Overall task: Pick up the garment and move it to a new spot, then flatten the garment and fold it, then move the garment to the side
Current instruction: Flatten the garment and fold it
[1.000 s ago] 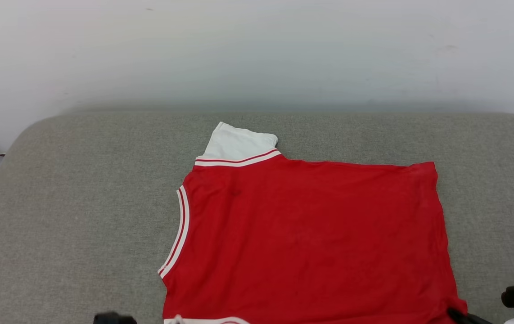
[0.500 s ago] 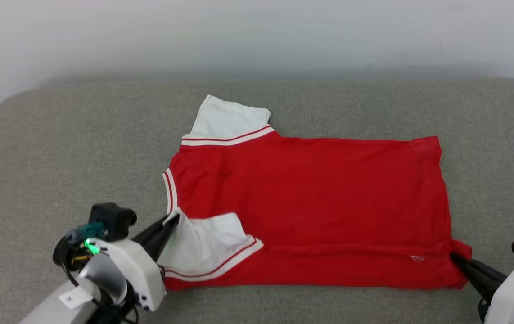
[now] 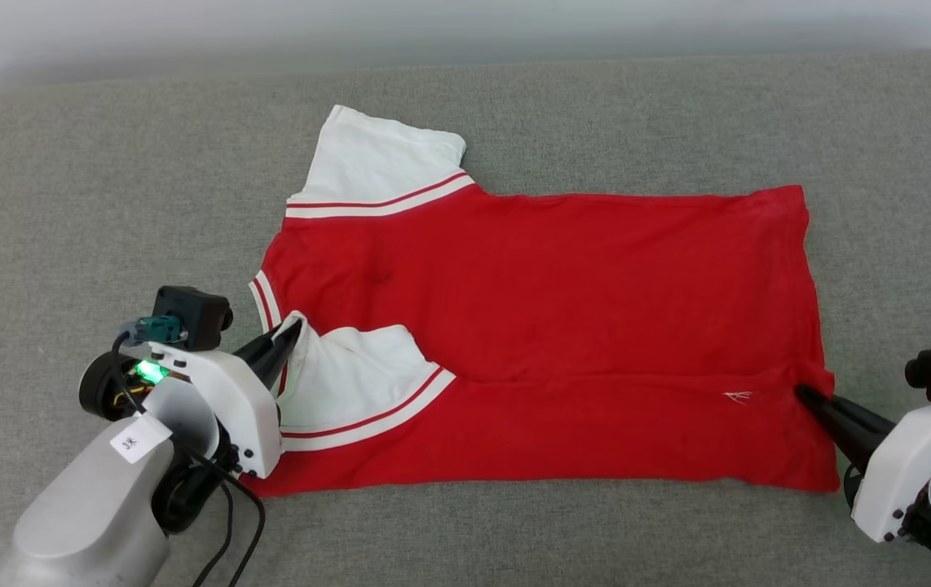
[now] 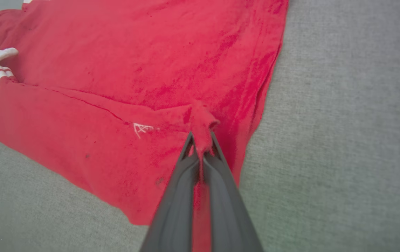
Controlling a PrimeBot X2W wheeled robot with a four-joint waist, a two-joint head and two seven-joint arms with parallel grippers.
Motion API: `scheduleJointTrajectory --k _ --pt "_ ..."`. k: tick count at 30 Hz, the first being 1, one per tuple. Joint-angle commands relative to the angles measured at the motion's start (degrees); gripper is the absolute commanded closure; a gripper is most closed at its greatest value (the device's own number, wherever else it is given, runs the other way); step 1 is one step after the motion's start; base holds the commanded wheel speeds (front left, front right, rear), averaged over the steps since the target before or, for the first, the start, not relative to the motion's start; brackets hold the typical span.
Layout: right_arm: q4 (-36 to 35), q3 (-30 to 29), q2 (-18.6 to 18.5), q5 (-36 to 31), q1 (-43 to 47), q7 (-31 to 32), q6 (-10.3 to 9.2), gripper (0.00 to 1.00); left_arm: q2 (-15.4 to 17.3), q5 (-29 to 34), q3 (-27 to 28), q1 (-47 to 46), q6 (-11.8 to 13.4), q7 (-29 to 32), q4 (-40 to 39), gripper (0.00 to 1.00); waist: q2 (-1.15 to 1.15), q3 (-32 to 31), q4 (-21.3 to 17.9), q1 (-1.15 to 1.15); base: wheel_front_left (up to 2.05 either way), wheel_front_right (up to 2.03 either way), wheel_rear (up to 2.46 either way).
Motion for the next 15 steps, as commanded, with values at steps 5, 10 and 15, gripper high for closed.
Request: scheduleJointTrajectory --k 5,10,15 --pt "3.6 1.7 0.6 -0.2 -3.4 -0.1 -0.04 1.00 -1.7 -1.2 -0.9 -1.2 -1.0 -1.1 5.8 1.00 0.00 1.2 -0.2 -0.01 0.00 0.00 0.00" --pt "6.9 4.3 0.5 -2.1 -5.4 -0.3 -0.05 1.00 -3.1 -1.3 -2.8 -1.8 -1.5 -2.5 10.1 1.00 0.00 1.7 0.1 -0.01 0.00 0.00 0.00" --pt "8.7 4.9 1.0 -2.0 -6.3 -2.1 -0.05 0.56 -4.4 -2.1 -3.3 -2.9 -1.7 -4.8 13.9 0.55 0.00 0.7 0.6 -0.01 0.00 0.00 0.00"
